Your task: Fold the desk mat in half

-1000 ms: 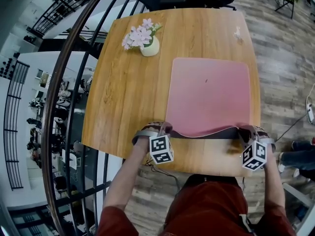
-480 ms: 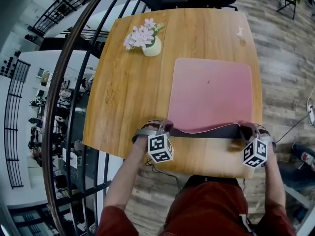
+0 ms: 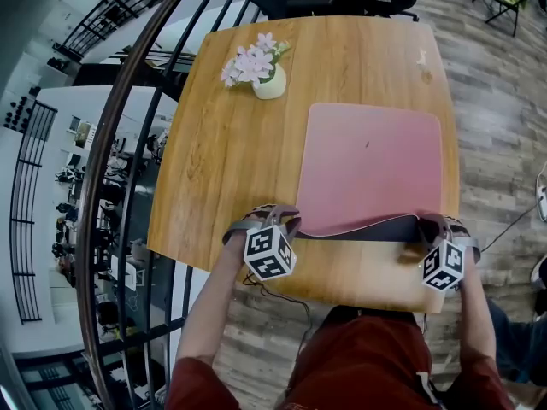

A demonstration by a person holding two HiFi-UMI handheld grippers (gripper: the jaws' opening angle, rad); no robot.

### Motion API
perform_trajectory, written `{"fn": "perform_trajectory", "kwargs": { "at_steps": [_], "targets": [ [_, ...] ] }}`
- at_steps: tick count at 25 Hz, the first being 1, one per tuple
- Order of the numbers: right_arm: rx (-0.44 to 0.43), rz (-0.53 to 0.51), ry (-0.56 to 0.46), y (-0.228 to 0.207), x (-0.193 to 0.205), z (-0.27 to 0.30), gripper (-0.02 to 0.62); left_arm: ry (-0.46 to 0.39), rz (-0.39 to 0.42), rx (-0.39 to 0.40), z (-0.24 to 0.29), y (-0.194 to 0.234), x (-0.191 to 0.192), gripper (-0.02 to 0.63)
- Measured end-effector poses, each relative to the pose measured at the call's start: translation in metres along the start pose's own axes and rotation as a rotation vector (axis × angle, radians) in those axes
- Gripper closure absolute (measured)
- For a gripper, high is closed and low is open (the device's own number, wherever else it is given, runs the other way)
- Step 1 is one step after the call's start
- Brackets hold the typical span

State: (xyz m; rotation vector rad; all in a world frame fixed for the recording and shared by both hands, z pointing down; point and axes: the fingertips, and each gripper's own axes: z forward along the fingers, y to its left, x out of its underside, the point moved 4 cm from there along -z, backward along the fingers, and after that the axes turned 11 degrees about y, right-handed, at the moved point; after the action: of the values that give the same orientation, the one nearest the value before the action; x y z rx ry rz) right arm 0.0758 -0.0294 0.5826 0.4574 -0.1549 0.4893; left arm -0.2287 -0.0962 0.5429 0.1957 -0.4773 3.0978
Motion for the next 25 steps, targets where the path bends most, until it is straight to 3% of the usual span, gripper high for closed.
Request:
{"fn": "perform_trajectory", "kwargs": {
  "at_steps": [4,11,14,18,21,22,25],
  "targets": [
    [-0.002,-0.001,0.004,0.001,0.001,0.001,0.563,0.006,-0.005,0.050,-0.009,-0.003,0.005,0.489],
    [-0.013,-0.013,0.006,0.003,-0.001,0.003,0.563,-0.030,-0.002,0.064,-0.046,-0.012,0.001,0.463],
    [-0.014,-0.021,0.006,0.005,0.000,0.004,0.563,-0.035,-0.027,0.110,-0.059,-0.017,0.001,0.451],
    [-0.011,-0.018,-0.001,0.004,-0.002,0.004,0.563,0.014,0.030,0.156,-0.052,-0.037,0.000,0.431],
    [-0.012,-0.015,-0.003,0.004,-0.002,0.001,0.563,0.044,0.069,0.143,-0.042,-0.046,-0.001,0.431],
    [-0.012,-0.014,-0.004,0.005,-0.001,0.000,0.563,0.051,0.082,0.124,-0.039,-0.047,-0.002,0.437],
    [-0.014,-0.013,-0.003,0.004,0.001,0.000,0.563,0.054,0.095,0.071,-0.030,-0.043,-0.002,0.557]
  ]
}}
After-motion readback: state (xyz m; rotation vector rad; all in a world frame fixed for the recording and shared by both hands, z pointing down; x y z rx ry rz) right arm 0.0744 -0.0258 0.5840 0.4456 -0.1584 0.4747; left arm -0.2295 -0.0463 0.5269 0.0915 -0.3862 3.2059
